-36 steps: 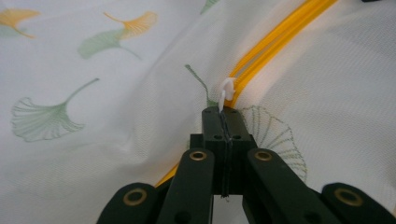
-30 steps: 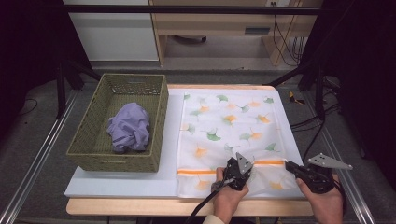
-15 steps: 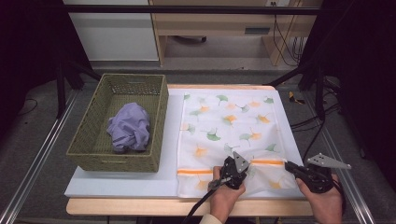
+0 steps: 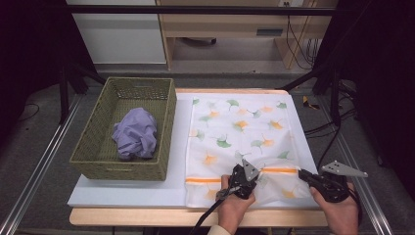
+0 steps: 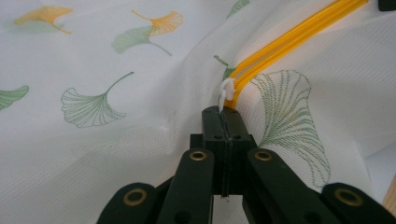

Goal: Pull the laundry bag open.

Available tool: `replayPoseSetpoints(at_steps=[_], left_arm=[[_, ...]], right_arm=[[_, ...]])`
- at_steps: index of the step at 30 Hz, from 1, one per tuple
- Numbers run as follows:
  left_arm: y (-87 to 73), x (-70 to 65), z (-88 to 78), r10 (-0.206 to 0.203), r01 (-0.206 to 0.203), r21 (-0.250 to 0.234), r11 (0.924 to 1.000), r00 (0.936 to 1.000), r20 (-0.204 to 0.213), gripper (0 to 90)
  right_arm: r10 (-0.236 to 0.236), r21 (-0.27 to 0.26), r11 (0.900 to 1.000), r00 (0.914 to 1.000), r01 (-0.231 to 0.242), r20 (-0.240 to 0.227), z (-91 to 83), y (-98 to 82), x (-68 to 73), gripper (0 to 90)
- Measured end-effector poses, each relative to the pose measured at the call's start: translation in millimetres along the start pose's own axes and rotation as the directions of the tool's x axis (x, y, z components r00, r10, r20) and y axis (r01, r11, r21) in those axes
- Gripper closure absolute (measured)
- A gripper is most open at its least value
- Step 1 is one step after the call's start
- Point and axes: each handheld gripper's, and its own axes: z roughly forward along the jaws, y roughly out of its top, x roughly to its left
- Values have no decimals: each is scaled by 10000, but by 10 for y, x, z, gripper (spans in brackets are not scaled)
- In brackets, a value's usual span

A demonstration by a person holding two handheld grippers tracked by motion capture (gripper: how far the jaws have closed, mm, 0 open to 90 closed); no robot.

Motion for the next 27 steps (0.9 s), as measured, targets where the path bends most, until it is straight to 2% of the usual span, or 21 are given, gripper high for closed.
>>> replayPoseSetpoints(at_steps=[12,27], left_arm=[[-20,27,-42,132,-128,214,9997,9998,-177,900],[-109,114,-120,-107,111,148,9998,9996,-276,900]], right_arm=[[97,64,9999,10000,-97,-11,3,-21,-12,862],[57,210,9998,10000,-57,-8,10,-33,-6,862]])
